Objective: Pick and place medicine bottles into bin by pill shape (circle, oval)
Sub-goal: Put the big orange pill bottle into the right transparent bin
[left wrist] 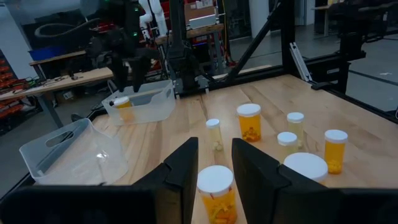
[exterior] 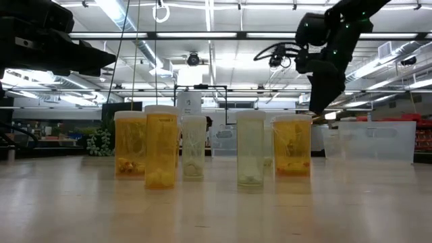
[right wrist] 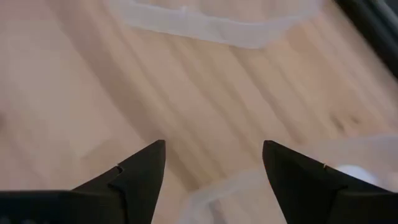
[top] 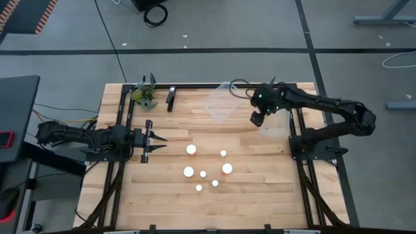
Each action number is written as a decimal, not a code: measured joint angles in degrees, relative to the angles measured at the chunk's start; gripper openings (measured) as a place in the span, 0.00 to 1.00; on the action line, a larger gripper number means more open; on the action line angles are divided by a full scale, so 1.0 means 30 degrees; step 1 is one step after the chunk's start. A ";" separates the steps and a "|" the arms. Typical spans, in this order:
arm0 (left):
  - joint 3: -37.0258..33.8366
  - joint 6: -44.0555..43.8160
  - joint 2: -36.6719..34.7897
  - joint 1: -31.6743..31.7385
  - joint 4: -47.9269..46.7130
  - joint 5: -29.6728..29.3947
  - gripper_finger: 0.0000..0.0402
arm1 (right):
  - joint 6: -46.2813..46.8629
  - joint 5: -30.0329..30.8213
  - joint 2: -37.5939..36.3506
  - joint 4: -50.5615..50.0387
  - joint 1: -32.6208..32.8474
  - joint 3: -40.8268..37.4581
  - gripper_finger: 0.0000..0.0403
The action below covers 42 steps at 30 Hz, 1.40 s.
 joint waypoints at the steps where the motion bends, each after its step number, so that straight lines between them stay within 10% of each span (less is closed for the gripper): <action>1: 0.0003 0.0000 0.0000 0.0002 -0.0003 0.0000 0.27 | 0.0383 0.0050 0.0000 0.0009 0.0535 0.0000 0.68; 22: 0.0003 0.0000 0.0001 0.0004 -0.0004 0.0000 0.27 | 0.6749 0.0887 0.6164 0.1141 1.1598 0.3229 0.66; 42: 0.0003 0.0000 0.0002 0.0004 -0.0003 0.0000 0.27 | 0.6802 -0.0978 1.2362 -0.2534 1.5319 0.8341 0.66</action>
